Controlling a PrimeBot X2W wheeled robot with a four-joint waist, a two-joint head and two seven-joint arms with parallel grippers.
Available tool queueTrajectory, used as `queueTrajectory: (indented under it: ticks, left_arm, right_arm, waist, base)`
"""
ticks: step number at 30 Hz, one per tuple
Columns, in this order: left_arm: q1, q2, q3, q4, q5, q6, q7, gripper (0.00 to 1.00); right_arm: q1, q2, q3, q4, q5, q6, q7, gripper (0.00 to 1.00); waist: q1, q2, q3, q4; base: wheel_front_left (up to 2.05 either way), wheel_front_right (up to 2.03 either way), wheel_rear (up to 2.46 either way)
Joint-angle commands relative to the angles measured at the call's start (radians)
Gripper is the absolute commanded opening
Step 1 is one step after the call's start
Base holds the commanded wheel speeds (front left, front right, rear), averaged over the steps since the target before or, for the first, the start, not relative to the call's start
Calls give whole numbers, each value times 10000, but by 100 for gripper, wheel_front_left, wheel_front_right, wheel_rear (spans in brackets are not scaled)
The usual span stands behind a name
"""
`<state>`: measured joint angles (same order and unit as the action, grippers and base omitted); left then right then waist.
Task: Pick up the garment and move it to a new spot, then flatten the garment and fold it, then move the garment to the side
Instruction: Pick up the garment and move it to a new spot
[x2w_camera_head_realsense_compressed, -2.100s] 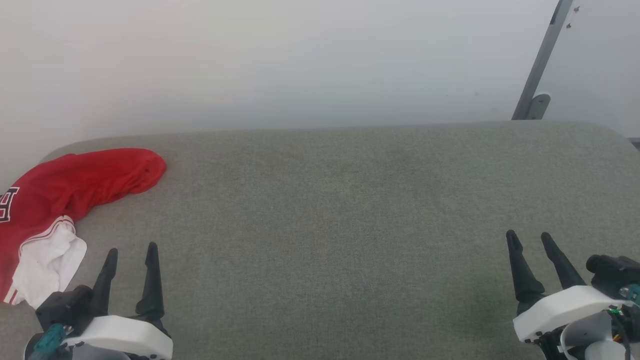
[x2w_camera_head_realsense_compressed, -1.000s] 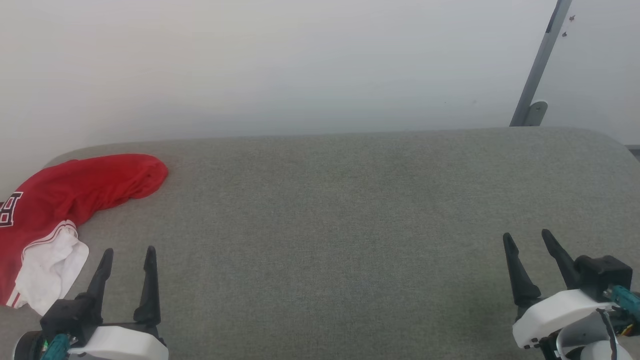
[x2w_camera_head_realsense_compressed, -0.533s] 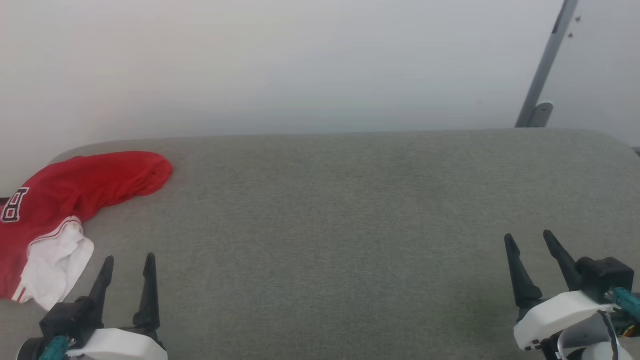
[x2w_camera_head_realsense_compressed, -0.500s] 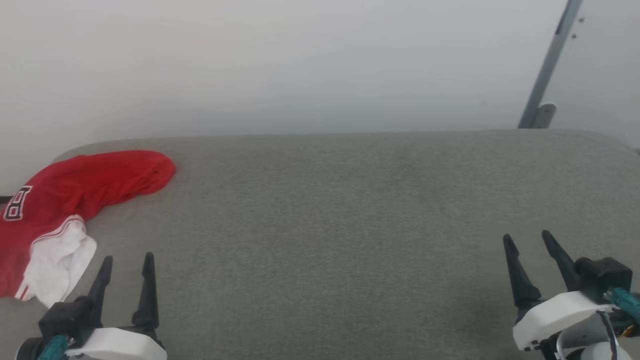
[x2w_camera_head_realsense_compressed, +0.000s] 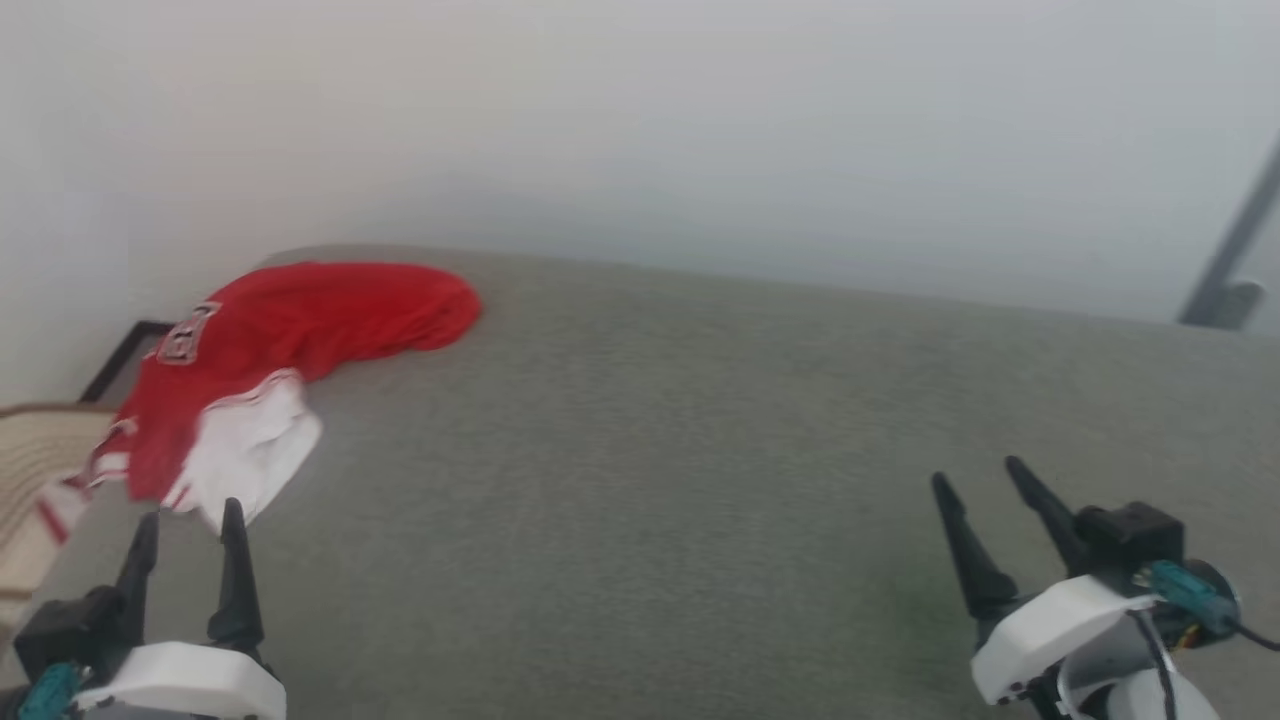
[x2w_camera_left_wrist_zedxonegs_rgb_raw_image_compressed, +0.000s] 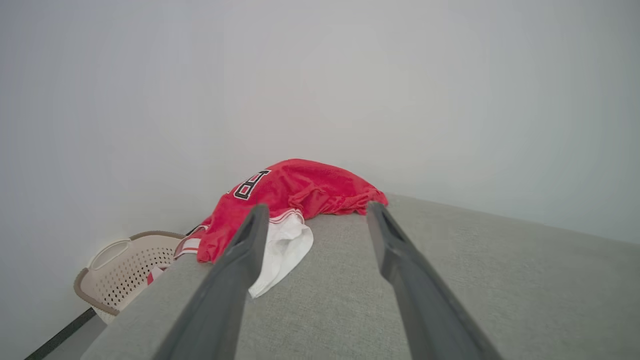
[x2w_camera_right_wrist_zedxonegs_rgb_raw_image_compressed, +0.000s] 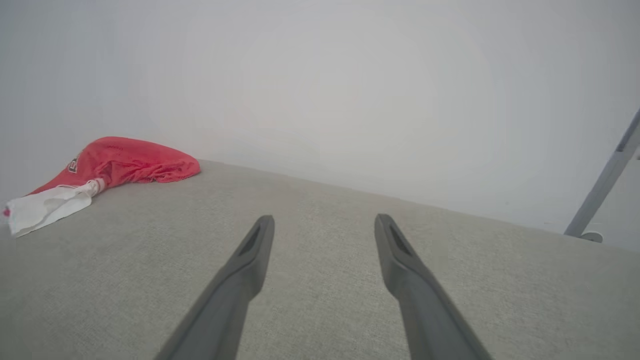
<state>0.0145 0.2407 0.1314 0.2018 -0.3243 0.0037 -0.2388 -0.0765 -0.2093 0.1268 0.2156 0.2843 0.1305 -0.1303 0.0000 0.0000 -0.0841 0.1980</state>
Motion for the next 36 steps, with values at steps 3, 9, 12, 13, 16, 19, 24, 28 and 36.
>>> queueTrajectory:
  ticks: [3, 9, 12, 13, 16, 19, 24, 28, 36]
  left_arm:
    - [-23, -10, 91, -197, -182, 121, 176, 100]
    - [207, 20, 27, -607, -103, 264, 450, 100]
    - [216, 60, -8, -815, -147, 256, 531, 100]
    - [239, 69, -14, -856, -150, 282, 590, 100]
    - [276, 76, -58, -970, -147, 339, 696, 100]
    - [321, 83, -99, -1052, -140, 371, 780, 100]
    - [317, 61, -131, -1132, -180, 463, 863, 100]
    - [115, -6, -135, -1070, -306, 485, 875, 100]
    - [-770, 83, -352, -774, -562, 248, 1211, 100]
  right_arm:
    - [-182, -38, 298, 96, 149, 4, 3, 100]
    - [-406, -85, 760, 307, 285, 2, -86, 100]
    - [-500, -78, 867, 352, 339, 2, -128, 100]
    - [-512, -84, 885, 380, 320, 2, -129, 100]
    - [-516, -80, 943, 463, 347, 2, -175, 100]
    - [-518, -73, 941, 509, 346, 2, -207, 100]
    - [-567, -115, 972, 559, 358, 2, -246, 100]
    - [-613, -170, 975, 525, 379, 2, -210, 100]
    - [-674, -312, 824, 352, 380, 2, -97, 100]
  waist:
    - [0, 0, -137, 764]
    - [0, 0, -211, 1551]
    - [0, 0, -220, 1832]
    - [0, 0, -220, 1912]
    - [0, 0, -220, 2101]
    - [0, 0, -205, 2235]
    - [0, 0, -146, 2343]
    - [0, 0, -76, 2364]
    - [0, 0, 99, 2381]
  base:
    - [0, 0, 0]
    - [0, 0, 0]
    - [0, 0, 0]
    - [0, 0, 0]
    - [0, 0, 0]
    - [0, 0, 0]
    - [0, 0, 0]
    - [0, 0, 0]
    - [0, 0, 0]
